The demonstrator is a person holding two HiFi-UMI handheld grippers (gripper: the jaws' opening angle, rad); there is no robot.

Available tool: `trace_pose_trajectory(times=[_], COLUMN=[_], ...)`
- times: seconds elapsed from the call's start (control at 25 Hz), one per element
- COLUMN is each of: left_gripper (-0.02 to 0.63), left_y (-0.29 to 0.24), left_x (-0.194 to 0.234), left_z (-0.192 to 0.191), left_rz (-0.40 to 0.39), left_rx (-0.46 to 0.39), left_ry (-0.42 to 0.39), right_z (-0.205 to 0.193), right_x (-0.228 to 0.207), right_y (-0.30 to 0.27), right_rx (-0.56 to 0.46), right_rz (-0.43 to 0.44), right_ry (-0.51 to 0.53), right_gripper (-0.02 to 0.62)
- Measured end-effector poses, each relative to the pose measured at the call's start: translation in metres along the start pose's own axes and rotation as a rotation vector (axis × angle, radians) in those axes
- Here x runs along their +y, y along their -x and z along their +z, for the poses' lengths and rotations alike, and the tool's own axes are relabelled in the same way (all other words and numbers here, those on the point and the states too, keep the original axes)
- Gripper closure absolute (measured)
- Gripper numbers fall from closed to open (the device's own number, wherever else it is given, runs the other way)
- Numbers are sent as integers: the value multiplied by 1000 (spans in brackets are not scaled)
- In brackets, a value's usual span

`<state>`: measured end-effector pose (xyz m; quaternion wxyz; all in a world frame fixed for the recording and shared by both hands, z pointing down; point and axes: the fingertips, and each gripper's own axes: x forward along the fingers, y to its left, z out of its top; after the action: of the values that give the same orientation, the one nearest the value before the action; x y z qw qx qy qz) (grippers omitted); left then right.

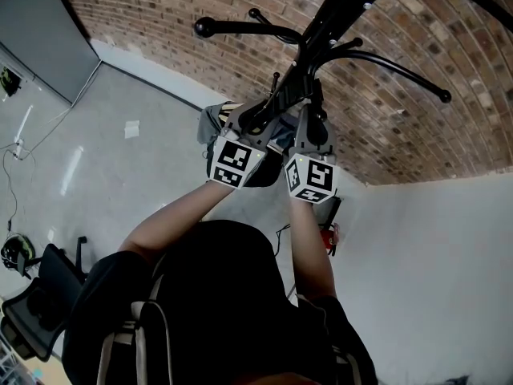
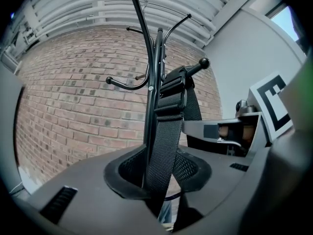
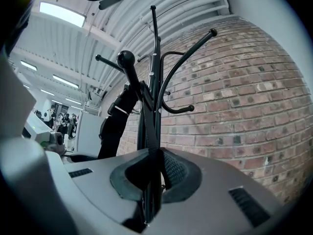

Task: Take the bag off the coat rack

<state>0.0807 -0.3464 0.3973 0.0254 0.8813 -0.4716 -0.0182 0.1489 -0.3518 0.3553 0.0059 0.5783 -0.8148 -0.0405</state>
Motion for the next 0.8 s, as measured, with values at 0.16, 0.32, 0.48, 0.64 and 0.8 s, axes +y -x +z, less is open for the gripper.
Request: trace_pose_trajectory(times=[0.16, 0.32, 0.48, 0.64, 0.8], left_gripper=[468, 499, 540, 571, 584], left_y=[0, 1, 1, 5, 6], left_x=[0, 1, 0, 0, -1], left_z=[1, 2, 5, 8, 12], left_rz=[10, 19, 9, 6, 4], left_rx=[-1, 2, -3, -10, -19], left_ry=[-2, -10, -8, -6, -31], right_z=[1, 0, 0, 2, 3], right_x=[1, 2, 3, 7, 6], right_y=[-1, -1, 0, 2, 4], right_rx=[3, 11, 15, 14, 14], right_rz=[0, 2, 13, 30, 20], right_ry=[-1, 2, 15, 12, -8], right_gripper=[568, 568, 571, 572, 575])
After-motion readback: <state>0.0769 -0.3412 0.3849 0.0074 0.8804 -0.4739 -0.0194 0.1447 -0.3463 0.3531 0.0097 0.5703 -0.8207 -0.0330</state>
